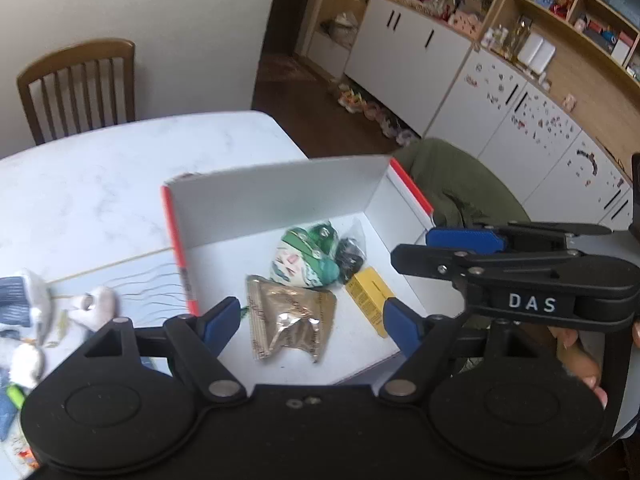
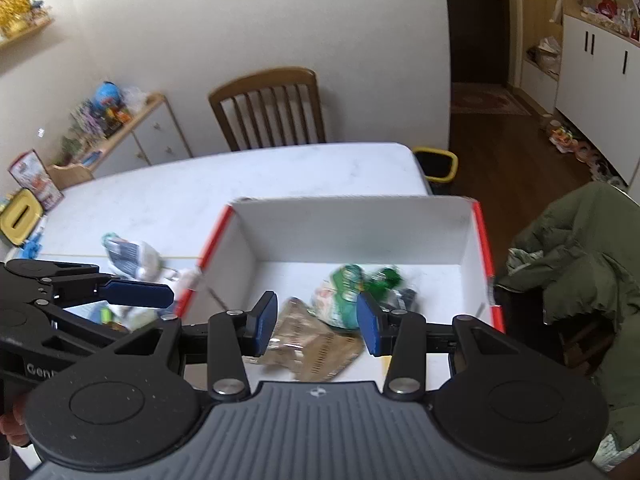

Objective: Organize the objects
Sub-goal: 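Open both grippers to drop the foil bag and black bag into the shoebox, then move both grippers back toward the remaining items on the table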

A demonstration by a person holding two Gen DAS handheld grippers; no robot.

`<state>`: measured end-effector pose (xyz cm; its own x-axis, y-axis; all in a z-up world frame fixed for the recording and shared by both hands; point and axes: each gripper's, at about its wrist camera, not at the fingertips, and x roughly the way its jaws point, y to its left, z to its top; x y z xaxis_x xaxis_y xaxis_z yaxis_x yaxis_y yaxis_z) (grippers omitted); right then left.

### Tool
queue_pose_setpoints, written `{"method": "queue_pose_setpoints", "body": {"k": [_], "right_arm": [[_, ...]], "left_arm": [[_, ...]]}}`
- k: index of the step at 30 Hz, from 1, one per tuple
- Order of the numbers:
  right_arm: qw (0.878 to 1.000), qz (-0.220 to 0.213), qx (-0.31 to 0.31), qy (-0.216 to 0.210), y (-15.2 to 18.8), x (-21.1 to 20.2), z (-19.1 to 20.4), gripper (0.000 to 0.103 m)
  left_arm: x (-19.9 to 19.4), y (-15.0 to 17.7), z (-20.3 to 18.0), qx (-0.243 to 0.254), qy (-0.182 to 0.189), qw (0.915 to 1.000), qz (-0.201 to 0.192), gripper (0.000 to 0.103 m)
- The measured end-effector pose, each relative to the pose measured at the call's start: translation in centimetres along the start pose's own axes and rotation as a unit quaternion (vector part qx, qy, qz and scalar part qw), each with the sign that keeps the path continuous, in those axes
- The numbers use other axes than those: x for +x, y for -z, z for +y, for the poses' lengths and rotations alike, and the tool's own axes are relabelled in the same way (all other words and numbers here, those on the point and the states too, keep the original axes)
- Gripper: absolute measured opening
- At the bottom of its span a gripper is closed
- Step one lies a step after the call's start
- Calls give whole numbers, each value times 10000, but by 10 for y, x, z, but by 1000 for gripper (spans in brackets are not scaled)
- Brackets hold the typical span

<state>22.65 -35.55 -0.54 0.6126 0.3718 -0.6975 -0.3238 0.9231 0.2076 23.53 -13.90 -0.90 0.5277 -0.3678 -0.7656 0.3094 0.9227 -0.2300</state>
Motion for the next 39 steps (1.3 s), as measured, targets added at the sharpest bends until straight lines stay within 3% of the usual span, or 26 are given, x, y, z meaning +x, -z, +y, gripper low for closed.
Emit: {"method": "queue_pose_setpoints", "body": {"k": [12,14,20,26,32,39], "right_arm": [[9989,-263,-215,-313,12,-16,71,49],[9988,-263,-218,-363,15,-15,82,56],[9987,-201,-191,-433,20,-4,118,57],[9985,-68,-143,-520,27,13,152,67],[9983,116,-200,-530,33,35,186,75],[9976,327,-345,-502,41,59,223,76]], "left_arm": [[-72,23,54,-11,-351,9975,-612,86],[-77,28,65,-45,-396,9972,-633,86],[-96,41,101,-94,-494,9963,-703,93],[-112,51,146,-274,-630,9946,-779,102],[-115,58,193,-542,-848,9920,-759,102],[-119,66,242,-656,-1122,9886,-761,103]]}}
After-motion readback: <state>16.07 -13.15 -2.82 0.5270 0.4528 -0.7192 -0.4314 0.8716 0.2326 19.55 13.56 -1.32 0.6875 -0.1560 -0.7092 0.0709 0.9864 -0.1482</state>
